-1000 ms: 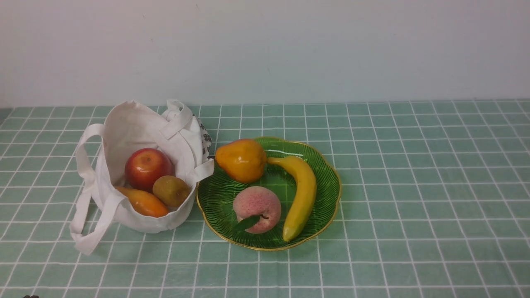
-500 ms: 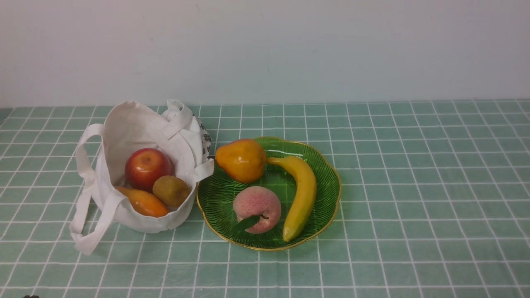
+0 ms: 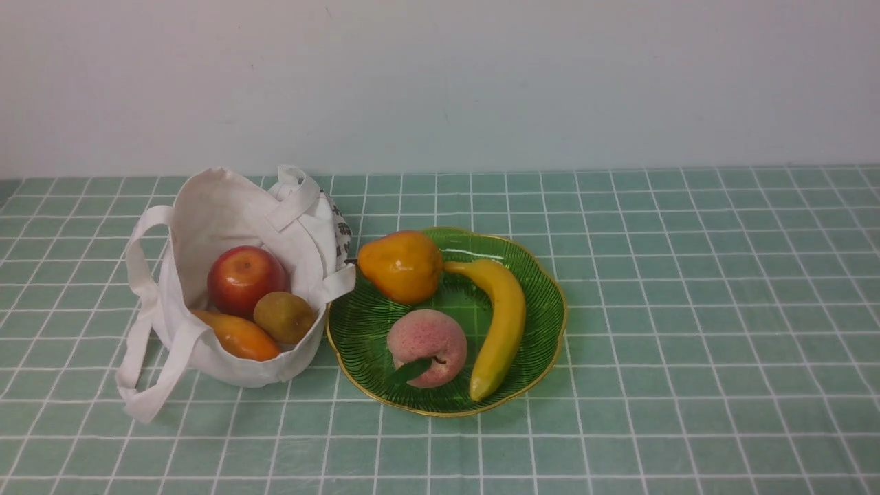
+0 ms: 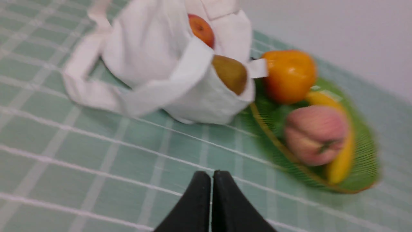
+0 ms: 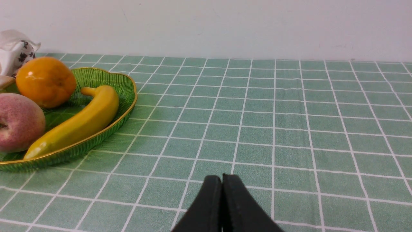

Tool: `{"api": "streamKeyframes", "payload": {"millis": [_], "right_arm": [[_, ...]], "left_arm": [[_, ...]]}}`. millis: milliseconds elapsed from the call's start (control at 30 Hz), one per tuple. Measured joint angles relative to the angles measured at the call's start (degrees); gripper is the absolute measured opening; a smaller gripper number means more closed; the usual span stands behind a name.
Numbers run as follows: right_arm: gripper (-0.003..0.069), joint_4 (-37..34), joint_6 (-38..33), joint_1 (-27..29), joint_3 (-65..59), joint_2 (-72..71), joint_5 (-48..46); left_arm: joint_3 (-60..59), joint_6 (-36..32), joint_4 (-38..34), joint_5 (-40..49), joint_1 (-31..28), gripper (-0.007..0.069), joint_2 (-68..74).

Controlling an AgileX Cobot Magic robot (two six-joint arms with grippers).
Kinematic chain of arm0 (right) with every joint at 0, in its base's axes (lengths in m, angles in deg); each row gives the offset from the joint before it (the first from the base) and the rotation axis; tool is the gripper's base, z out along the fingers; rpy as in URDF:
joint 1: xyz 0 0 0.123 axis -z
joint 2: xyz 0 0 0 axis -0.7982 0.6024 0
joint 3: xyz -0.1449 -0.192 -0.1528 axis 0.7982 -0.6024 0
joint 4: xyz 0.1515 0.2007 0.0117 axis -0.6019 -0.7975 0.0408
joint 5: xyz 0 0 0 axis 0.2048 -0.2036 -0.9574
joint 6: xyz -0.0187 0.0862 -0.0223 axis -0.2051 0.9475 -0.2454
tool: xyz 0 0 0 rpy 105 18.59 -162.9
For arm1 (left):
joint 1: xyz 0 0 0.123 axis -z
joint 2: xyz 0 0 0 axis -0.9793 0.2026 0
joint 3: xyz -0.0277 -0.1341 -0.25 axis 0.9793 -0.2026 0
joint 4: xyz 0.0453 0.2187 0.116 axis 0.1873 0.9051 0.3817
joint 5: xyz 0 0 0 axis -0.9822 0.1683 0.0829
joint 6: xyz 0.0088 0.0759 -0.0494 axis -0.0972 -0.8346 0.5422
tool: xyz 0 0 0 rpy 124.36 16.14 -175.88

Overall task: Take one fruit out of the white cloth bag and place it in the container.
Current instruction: 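Reach into the cloth bag and grasp the kiwi with the left gripper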

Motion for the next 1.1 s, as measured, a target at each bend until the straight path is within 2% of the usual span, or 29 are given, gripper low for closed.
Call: {"api": "streamKeyframes", "payload": {"millis": [133, 267, 533, 633, 800, 900, 1000, 1033, 1100], "right_arm": [[-0.0015, 0.0, 0.0, 0.0, 0.0, 0.0, 0.0], [-0.0015, 0.0, 0.0, 0.0, 0.0, 0.0, 0.0], [-0.0015, 0.0, 0.0, 0.0, 0.0, 0.0, 0.0], [-0.0015, 0.0, 0.0, 0.0, 0.0, 0.0, 0.0], [-0.0015, 0.0, 0.0, 0.0, 0.0, 0.0, 0.0], [-0.0015, 0.0, 0.0, 0.0, 0.0, 0.0, 0.0], [-0.0015, 0.0, 0.0, 0.0, 0.0, 0.0, 0.0], [-0.0015, 0.0, 0.0, 0.0, 0.0, 0.0, 0.0], [-0.0015, 0.0, 0.0, 0.0, 0.0, 0.0, 0.0]], "left_arm": [[0.0, 8.2, -22.7, 0.1, 0.0, -0.0008, 0.0], [0.0, 9.4, -33.3, -0.3, 0.0, -0.0008, 0.0], [0.0, 9.4, -36.1, -0.3, 0.0, -0.0008, 0.0], [0.1, 7.3, -38.8, 2.8, 0.0, -0.0008, 0.0], [6.4, -1.5, -39.6, 9.2, 0.0, -0.0008, 1.2], [14.2, -6.6, -35.9, 14.1, 0.0, -0.0008, 8.2], [21.0, -9.9, -28.7, 21.8, 0.0, -0.0008, 17.0], [25.7, -11.9, -21.7, 27.6, 0.0, -0.0008, 23.6], [31.3, -13.9, -15.2, 33.5, 0.0, -0.0008, 31.0]]}}
